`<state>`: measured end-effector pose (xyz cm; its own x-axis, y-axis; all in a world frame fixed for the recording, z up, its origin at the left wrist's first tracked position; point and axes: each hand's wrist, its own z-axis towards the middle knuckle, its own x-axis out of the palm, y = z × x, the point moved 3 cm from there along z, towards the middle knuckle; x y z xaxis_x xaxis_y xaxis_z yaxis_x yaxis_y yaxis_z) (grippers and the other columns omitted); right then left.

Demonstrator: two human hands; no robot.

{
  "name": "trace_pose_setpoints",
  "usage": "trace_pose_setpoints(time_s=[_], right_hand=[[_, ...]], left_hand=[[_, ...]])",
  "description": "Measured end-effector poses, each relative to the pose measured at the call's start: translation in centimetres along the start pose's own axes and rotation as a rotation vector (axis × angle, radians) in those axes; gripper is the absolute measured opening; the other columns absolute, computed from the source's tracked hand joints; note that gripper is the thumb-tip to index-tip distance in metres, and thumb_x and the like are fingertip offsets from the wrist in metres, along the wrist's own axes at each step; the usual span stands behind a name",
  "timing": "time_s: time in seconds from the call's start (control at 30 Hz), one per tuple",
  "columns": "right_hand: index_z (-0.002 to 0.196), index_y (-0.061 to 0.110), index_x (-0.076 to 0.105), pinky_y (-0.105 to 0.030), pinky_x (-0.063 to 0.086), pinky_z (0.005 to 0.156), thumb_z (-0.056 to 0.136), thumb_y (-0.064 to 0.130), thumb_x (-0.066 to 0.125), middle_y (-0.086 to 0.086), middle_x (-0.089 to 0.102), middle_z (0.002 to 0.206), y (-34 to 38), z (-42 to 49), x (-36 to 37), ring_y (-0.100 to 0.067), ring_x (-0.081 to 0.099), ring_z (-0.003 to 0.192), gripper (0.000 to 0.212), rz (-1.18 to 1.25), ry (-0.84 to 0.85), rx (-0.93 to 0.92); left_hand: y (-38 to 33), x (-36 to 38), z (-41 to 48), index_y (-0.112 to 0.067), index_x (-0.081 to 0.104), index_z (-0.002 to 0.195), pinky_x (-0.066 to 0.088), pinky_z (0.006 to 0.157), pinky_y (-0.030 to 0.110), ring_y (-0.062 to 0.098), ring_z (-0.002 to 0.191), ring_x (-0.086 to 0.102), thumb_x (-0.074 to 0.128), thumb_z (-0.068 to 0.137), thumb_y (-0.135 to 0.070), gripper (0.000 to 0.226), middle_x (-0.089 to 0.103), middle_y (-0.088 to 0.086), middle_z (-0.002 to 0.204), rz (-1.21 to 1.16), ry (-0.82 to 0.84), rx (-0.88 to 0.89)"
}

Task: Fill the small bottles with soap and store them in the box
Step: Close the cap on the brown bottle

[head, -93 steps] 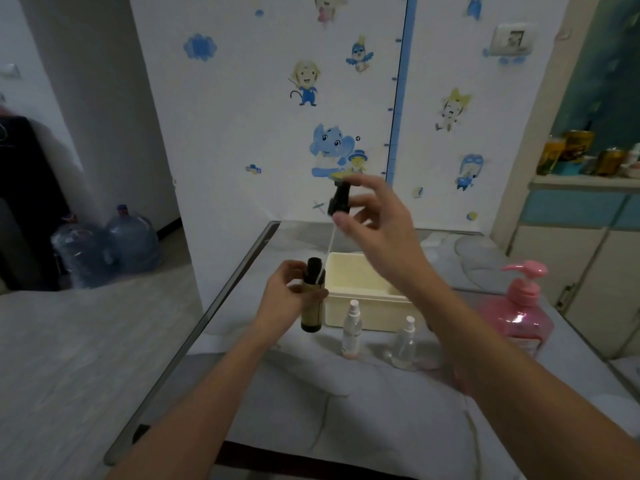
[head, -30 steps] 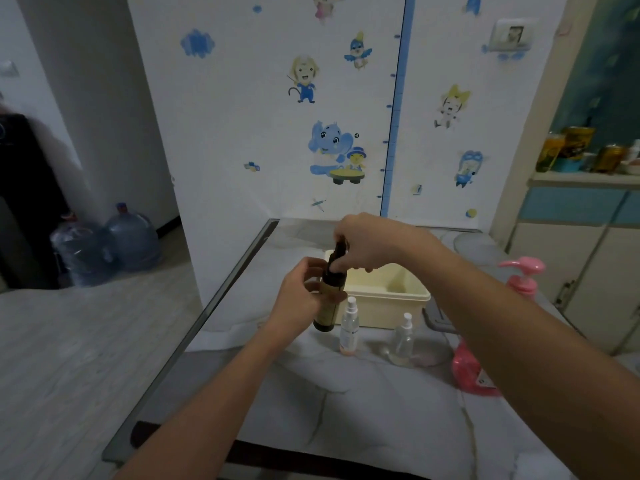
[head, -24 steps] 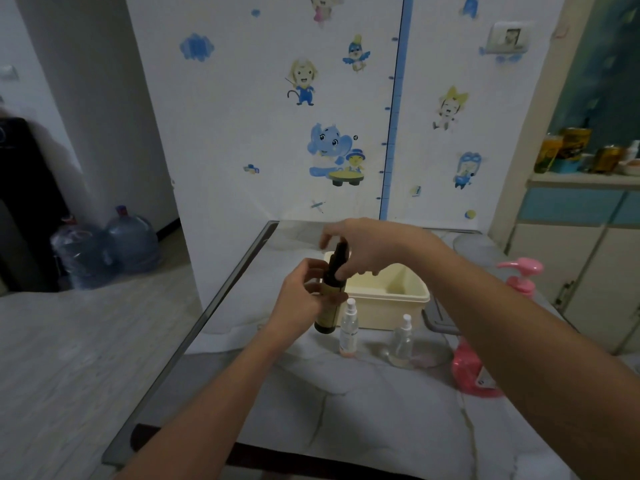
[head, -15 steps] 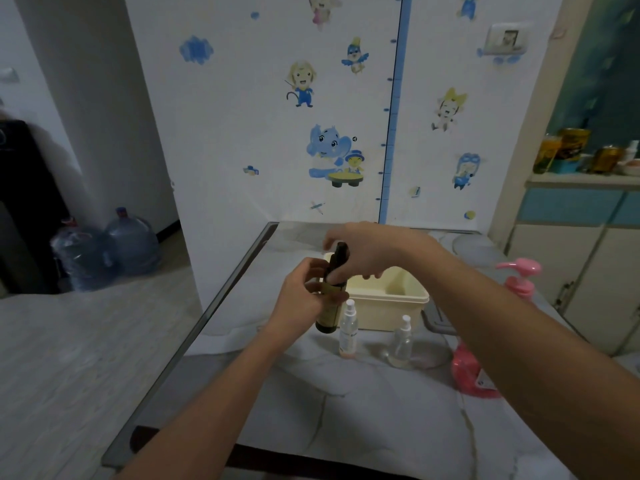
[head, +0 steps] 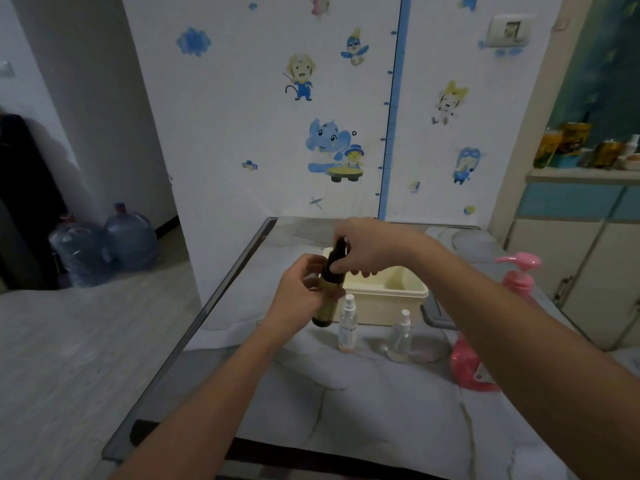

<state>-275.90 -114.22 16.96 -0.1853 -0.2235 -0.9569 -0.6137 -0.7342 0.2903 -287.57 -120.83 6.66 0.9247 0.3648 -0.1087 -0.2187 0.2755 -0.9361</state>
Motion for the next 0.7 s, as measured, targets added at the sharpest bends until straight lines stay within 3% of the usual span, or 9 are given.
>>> trace_pose_setpoints(time_s=[0.1,0.2,0.27,0.43,0.53,0.63,0.7], right_hand=[[0.085,0.009,0.064,-0.020,0.044,0.038,0.084,0.053,0.064,-0.006,0.068,0.065,0.0,0.3,0.4,-0.014,0.061,0.045,0.044,-0.028,-0.080,0.045],[0.104,0.016,0.057,-0.018,0.045,0.041,0.085,0.041,0.067,-0.003,0.067,0.077,-0.1,0.1,0.4,-0.012,0.062,0.051,0.033,0.087,-0.008,-0.013],[0.105,0.014,0.060,-0.020,0.047,0.043,0.086,0.030,0.068,-0.003,0.069,0.079,-0.1,0.0,0.2,-0.012,0.064,0.055,0.026,0.079,-0.004,-0.050],[0.069,0.007,0.059,-0.030,0.036,0.046,0.087,0.045,0.062,-0.005,0.060,0.063,0.4,-0.2,1.5,-0.019,0.052,0.055,0.042,-0.013,-0.306,-0.006],[0.068,0.003,0.060,-0.032,0.034,0.049,0.084,0.042,0.063,-0.010,0.057,0.061,0.0,-0.4,2.6,-0.021,0.048,0.055,0.043,0.051,-0.443,0.077],[0.076,0.002,0.065,-0.033,0.041,0.052,0.080,0.047,0.067,-0.011,0.065,0.067,-0.7,-0.6,2.2,-0.022,0.056,0.060,0.045,0.195,-0.368,0.095],[0.077,0.009,0.065,-0.031,0.044,0.053,0.081,0.049,0.067,-0.005,0.066,0.067,-0.9,-0.7,1.6,-0.017,0.059,0.060,0.040,0.269,-0.276,0.039]], left_hand=[[0.1,0.0,-0.2,-0.022,0.061,0.095,0.059,0.077,0.044,0.021,0.086,0.069,0.078,0.067,-0.001,0.038,0.069,0.004,0.097,-0.015,0.023,-0.004],[0.0,-0.1,-0.2,-0.021,0.062,0.096,0.059,0.078,0.042,0.027,0.090,0.068,0.079,0.065,-0.004,0.039,0.069,0.006,0.099,-0.043,0.020,-0.001],[0.0,-0.2,-0.2,-0.021,0.062,0.097,0.059,0.077,0.037,0.024,0.090,0.068,0.080,0.067,0.000,0.041,0.069,0.004,0.099,-0.030,0.009,0.005],[-0.3,0.1,-0.2,-0.020,0.061,0.094,0.059,0.071,0.032,0.022,0.085,0.070,0.078,0.069,0.001,0.037,0.069,0.002,0.094,-0.020,-0.037,0.014],[-0.4,0.5,-0.4,-0.020,0.059,0.094,0.059,0.074,0.040,0.026,0.086,0.069,0.078,0.068,-0.008,0.034,0.068,0.002,0.095,0.043,-0.034,0.030],[-0.5,0.4,-0.5,-0.021,0.058,0.094,0.059,0.075,0.044,0.025,0.085,0.068,0.077,0.073,-0.004,0.033,0.066,0.001,0.095,0.067,-0.021,0.032],[-0.8,0.0,-0.2,-0.021,0.059,0.095,0.060,0.073,0.037,0.017,0.082,0.069,0.075,0.075,0.000,0.033,0.067,0.001,0.096,0.044,0.008,0.044]])
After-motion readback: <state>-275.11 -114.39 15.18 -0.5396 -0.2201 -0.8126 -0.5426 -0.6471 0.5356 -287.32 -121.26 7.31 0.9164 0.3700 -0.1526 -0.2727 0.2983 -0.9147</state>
